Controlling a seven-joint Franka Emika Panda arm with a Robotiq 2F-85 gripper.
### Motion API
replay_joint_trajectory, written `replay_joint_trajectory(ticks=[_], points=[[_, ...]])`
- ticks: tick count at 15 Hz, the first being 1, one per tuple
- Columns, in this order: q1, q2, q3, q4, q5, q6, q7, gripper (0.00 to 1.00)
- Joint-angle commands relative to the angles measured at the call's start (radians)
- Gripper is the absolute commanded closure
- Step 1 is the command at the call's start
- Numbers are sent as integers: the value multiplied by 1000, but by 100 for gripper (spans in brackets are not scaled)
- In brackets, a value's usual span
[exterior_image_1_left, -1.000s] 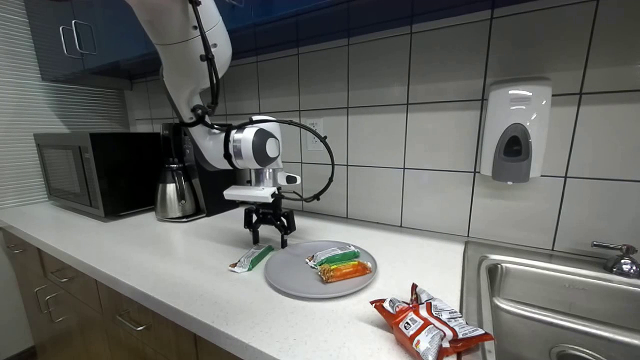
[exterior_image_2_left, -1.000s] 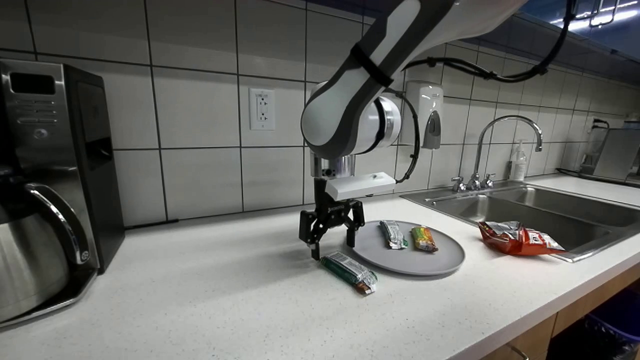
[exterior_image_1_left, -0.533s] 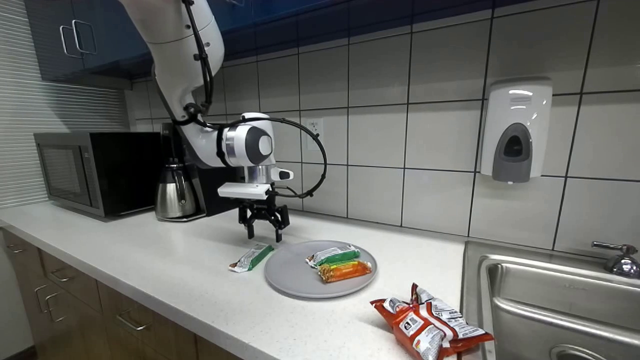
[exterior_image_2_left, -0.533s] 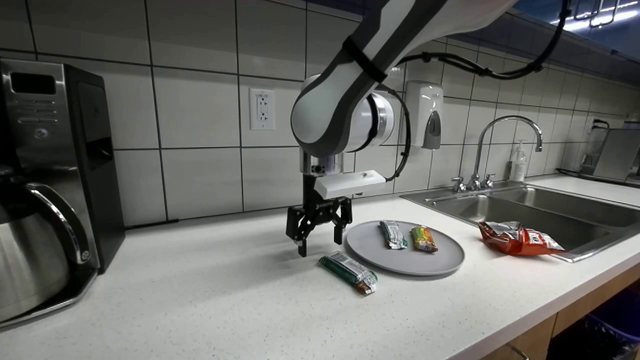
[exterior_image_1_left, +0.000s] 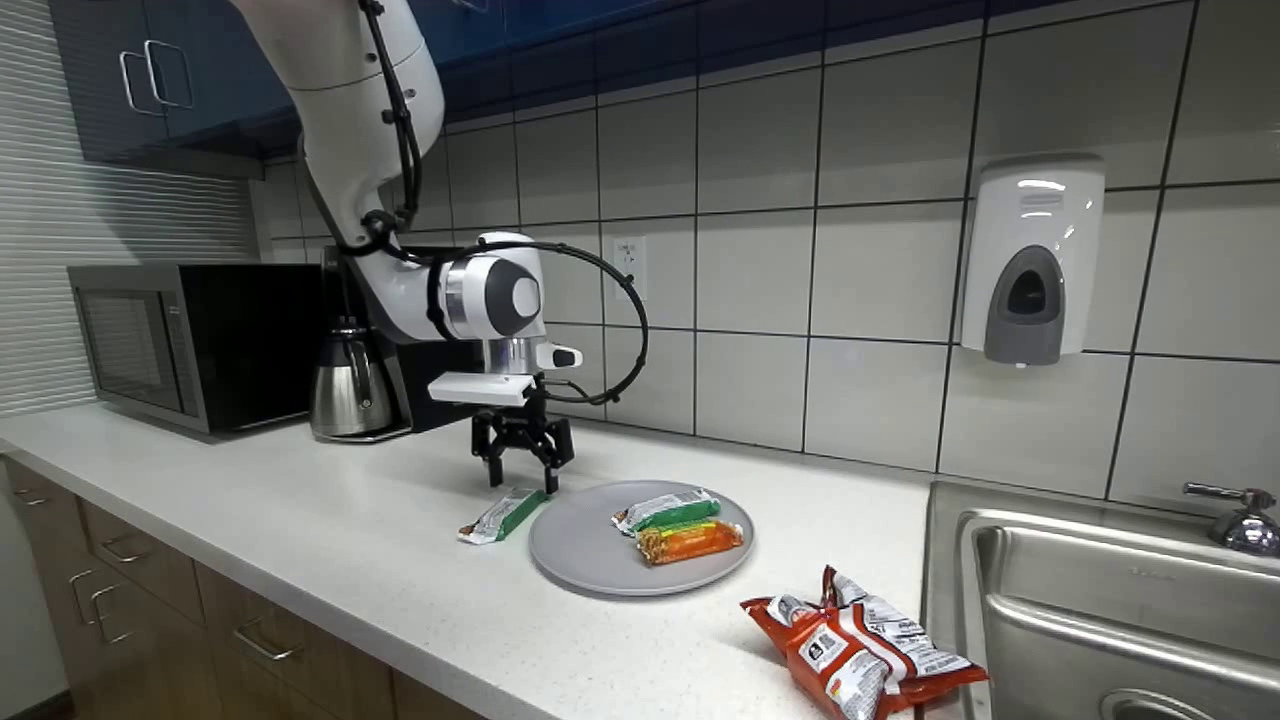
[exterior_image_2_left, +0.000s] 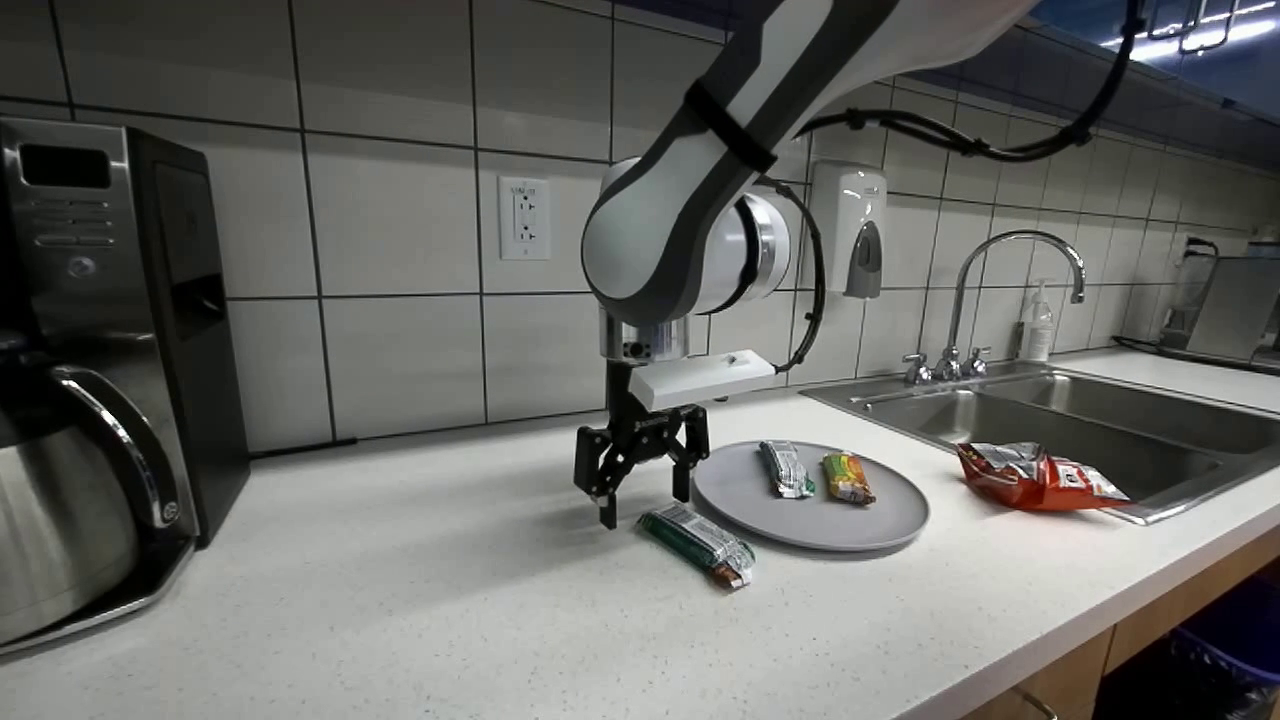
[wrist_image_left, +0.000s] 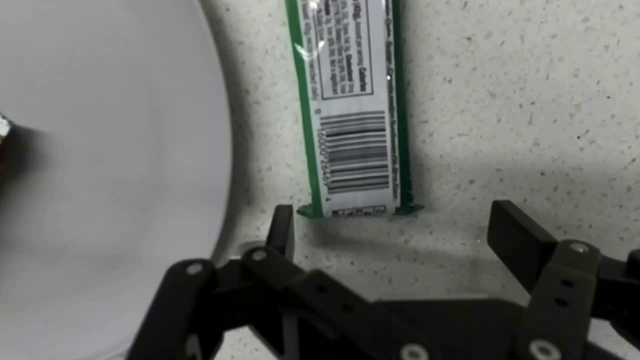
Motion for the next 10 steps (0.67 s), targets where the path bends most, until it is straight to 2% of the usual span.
replay_joint_trajectory(ticks=[1,10], points=[[4,-40,-9,-53,-18,11,36,0],[1,-63,-6,-95,-13,11,34,0]])
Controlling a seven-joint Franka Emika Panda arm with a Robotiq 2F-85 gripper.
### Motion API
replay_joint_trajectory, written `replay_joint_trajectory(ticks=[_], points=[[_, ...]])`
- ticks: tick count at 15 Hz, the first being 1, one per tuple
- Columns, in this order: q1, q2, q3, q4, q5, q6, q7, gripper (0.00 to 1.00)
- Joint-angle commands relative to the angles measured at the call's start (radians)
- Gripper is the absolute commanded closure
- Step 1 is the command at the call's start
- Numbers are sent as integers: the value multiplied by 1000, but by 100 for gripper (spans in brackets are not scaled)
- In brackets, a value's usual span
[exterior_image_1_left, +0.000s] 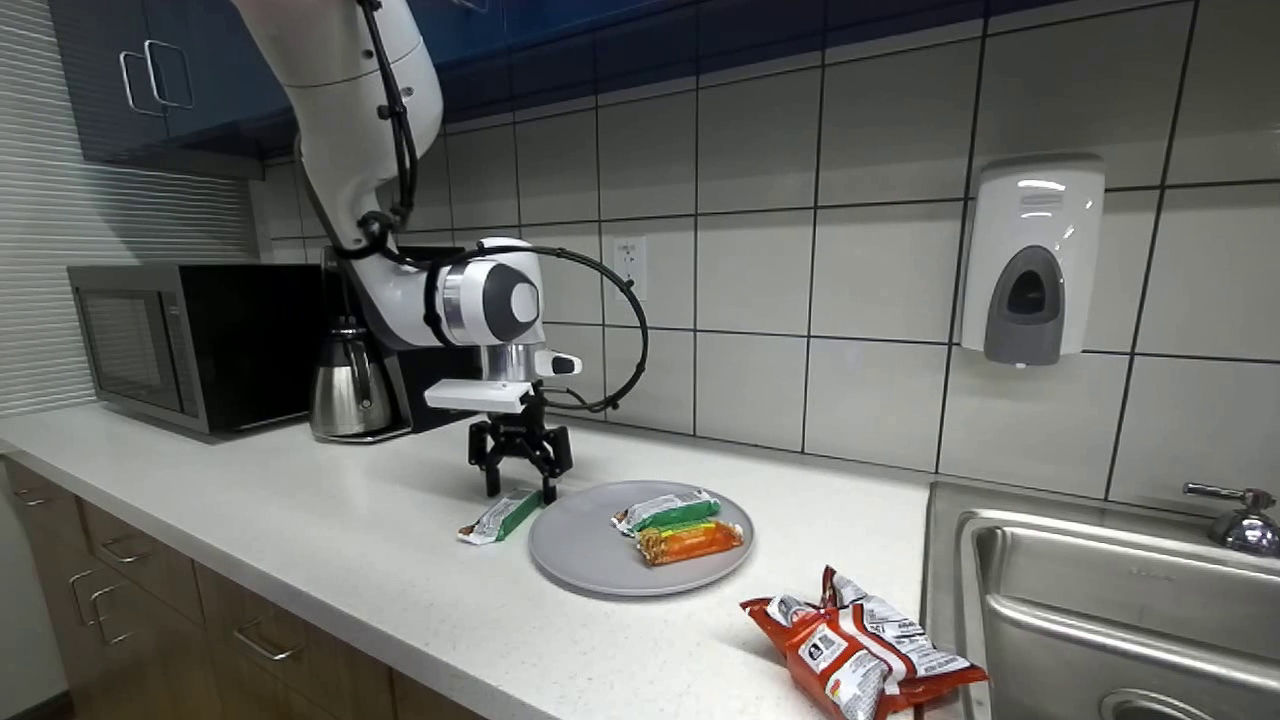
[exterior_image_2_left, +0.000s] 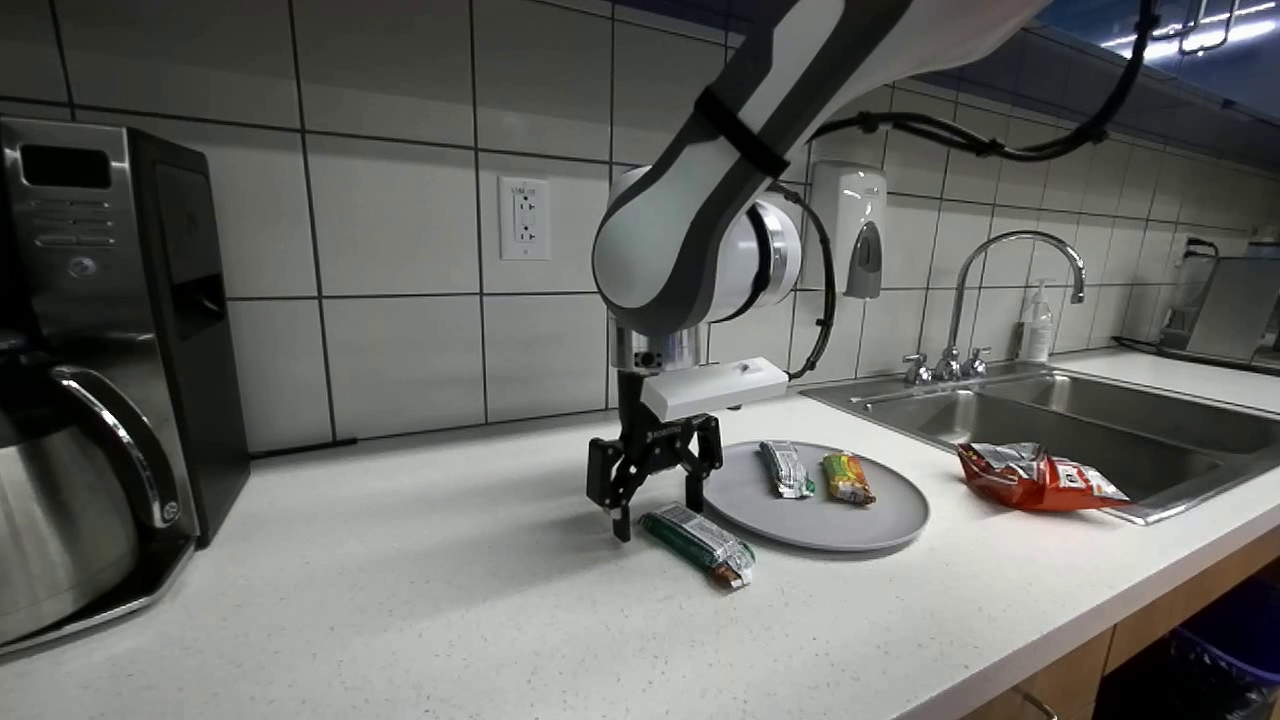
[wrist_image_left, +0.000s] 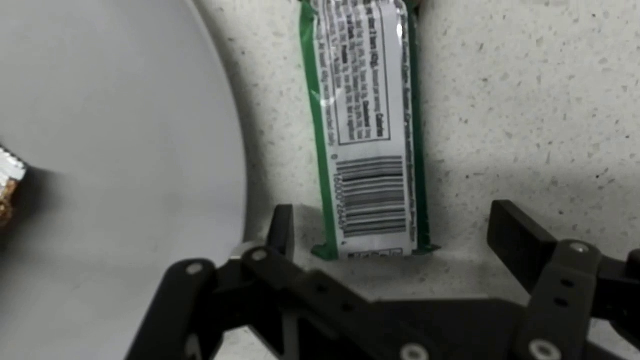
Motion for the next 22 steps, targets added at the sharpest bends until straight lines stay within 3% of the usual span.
replay_joint_trajectory(ticks=[1,2,4,10,22], points=[[0,-52,0,-56,-13,11,32,0],[0,-54,0,-59,-12,13,33,25],[-1,-61,0,-63,-13,14,34,32],[3,-73,-4,-56,-24,24,32,80],[9,-124,-22,-50,-29,72,85,82]])
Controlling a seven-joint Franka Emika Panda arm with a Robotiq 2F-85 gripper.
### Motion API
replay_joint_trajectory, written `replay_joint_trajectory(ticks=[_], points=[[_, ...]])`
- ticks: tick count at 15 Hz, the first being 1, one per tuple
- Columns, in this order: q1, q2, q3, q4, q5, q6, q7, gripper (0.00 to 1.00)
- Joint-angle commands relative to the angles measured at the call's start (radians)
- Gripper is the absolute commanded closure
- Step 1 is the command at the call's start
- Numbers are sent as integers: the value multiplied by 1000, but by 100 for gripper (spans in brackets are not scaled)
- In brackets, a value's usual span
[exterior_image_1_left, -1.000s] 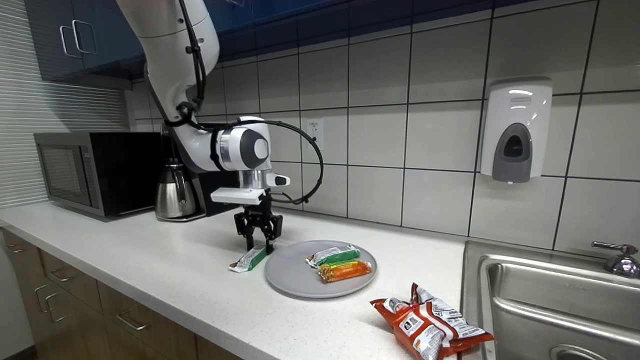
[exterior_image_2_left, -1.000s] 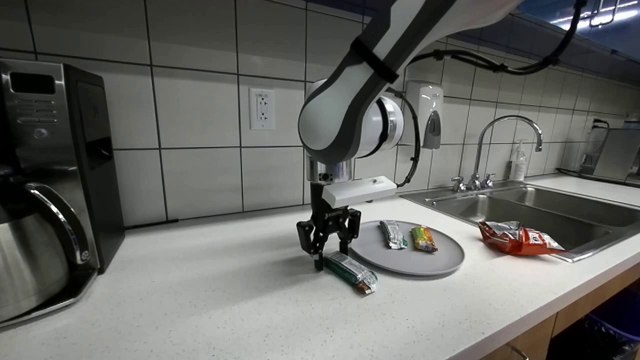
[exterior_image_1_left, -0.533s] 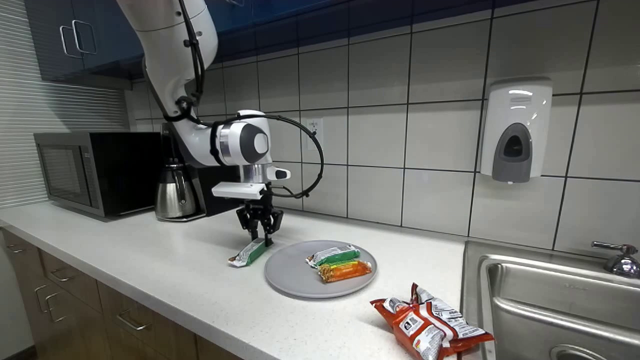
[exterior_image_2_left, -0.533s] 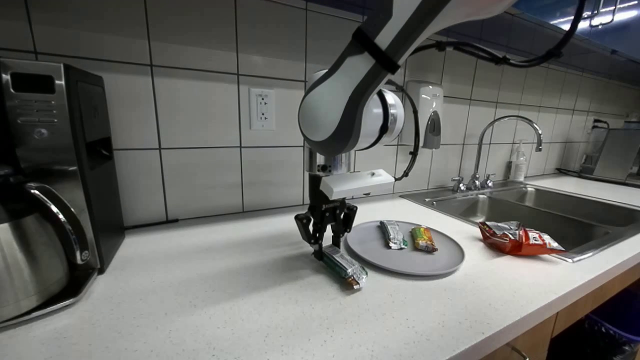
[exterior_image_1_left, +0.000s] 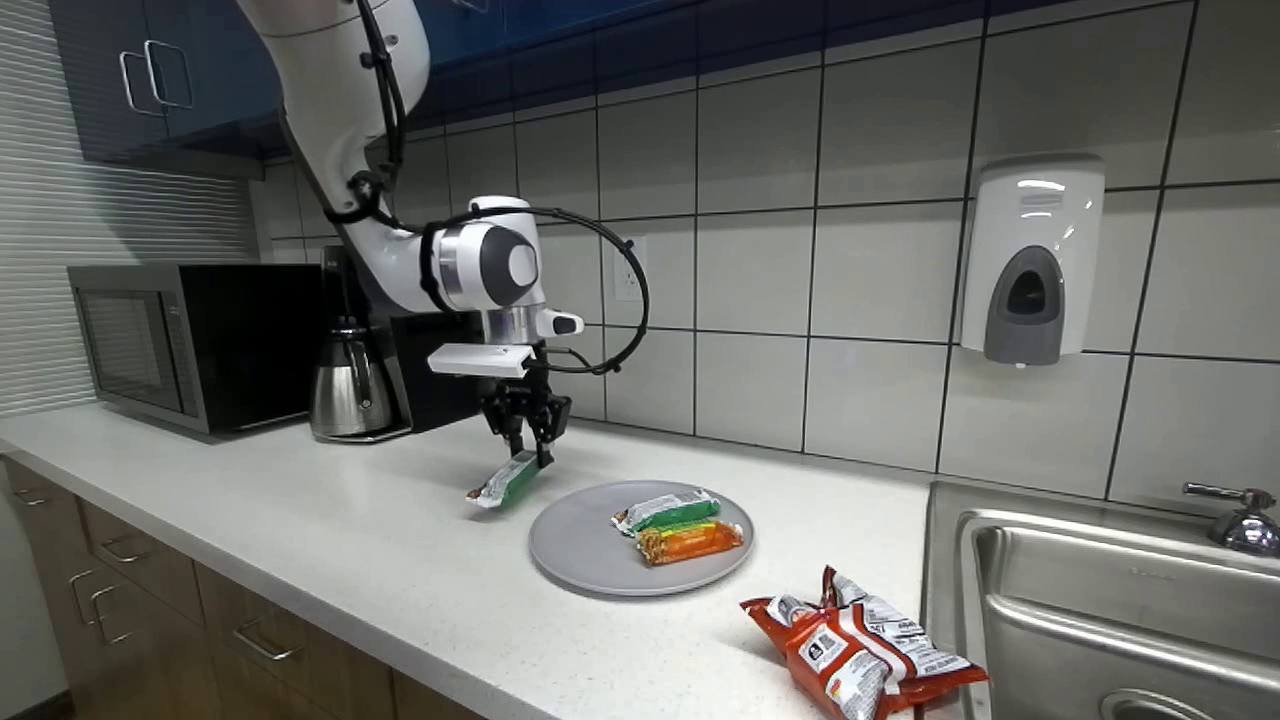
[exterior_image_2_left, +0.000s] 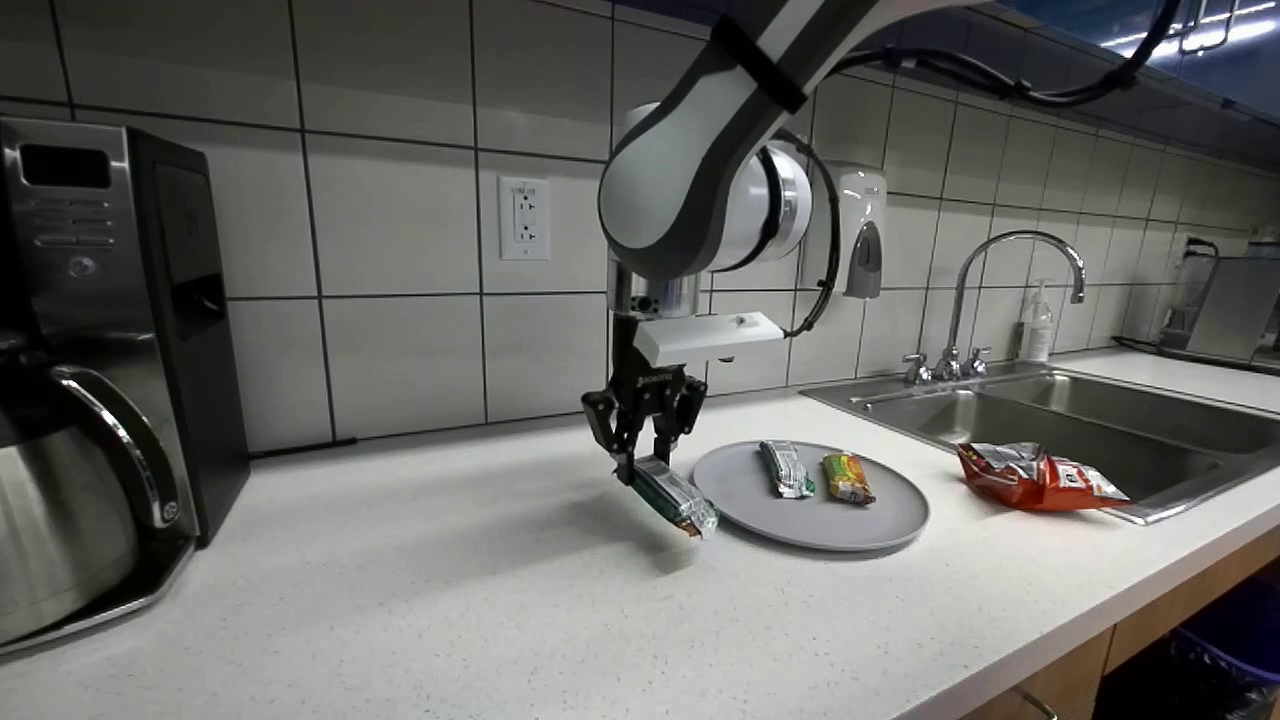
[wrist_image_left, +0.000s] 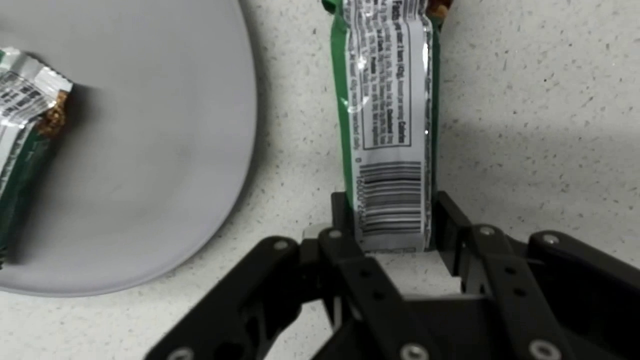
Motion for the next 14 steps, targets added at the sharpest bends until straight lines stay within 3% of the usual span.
replay_joint_trajectory(ticks=[1,14], points=[[10,-41,-23,-24,-24,6,77,82],[19,-71,-161,-36,-97,-20,334,82]])
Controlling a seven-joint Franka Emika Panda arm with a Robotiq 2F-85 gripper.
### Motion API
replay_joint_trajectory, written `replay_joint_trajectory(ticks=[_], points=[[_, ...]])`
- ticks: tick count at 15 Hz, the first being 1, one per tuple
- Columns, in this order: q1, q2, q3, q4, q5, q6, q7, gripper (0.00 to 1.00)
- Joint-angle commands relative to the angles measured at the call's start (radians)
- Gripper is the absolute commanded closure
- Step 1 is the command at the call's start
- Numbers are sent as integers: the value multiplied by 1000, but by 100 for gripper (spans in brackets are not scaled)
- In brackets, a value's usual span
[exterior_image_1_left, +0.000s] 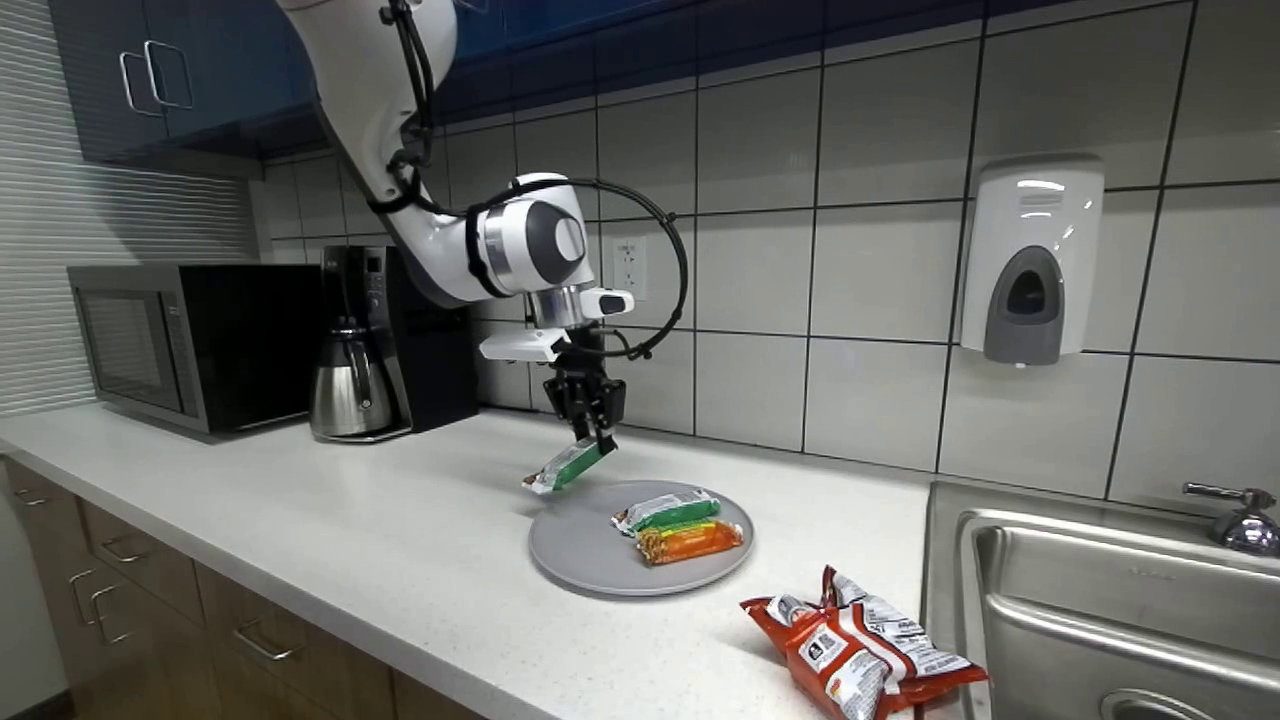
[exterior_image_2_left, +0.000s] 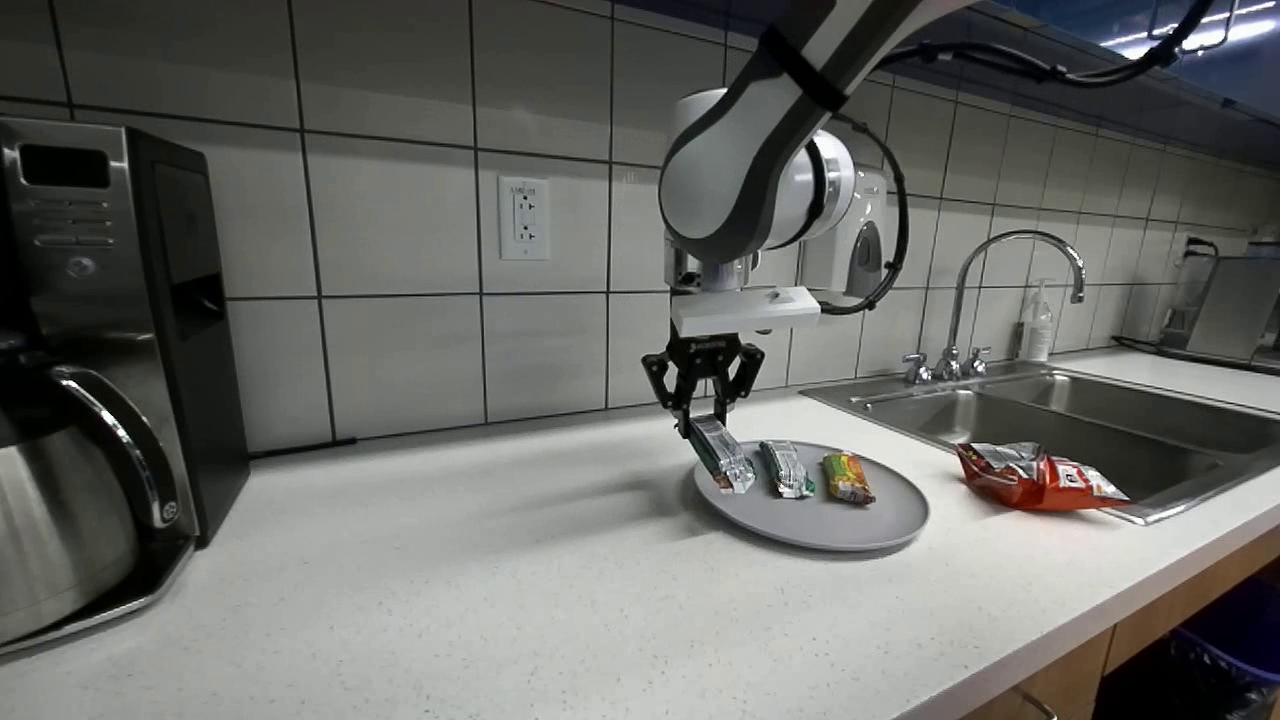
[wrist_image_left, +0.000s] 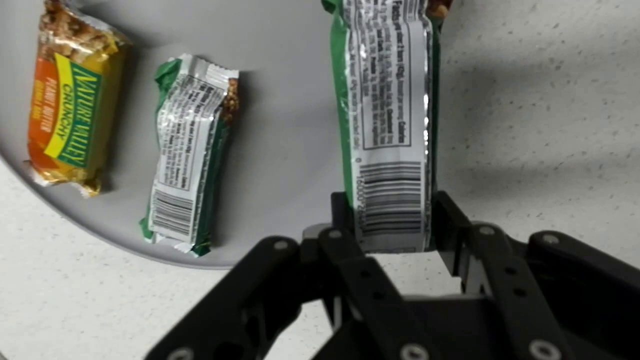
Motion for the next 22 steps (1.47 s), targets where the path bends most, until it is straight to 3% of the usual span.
replay_joint_trajectory(ticks=[1,13,14,15,19,22], points=[[17,-40,-44,-43,-52,-13,105,82],[2,-31,-69,-102,-56,-33,227,82],[2,-32,-70,-105,-57,-35,232,32],[2,-33,-71,-108,-59,-36,236,31],[5,-40,-74,-113,-64,-37,252,3],[6,-48,-73,-115,-66,-33,258,0]])
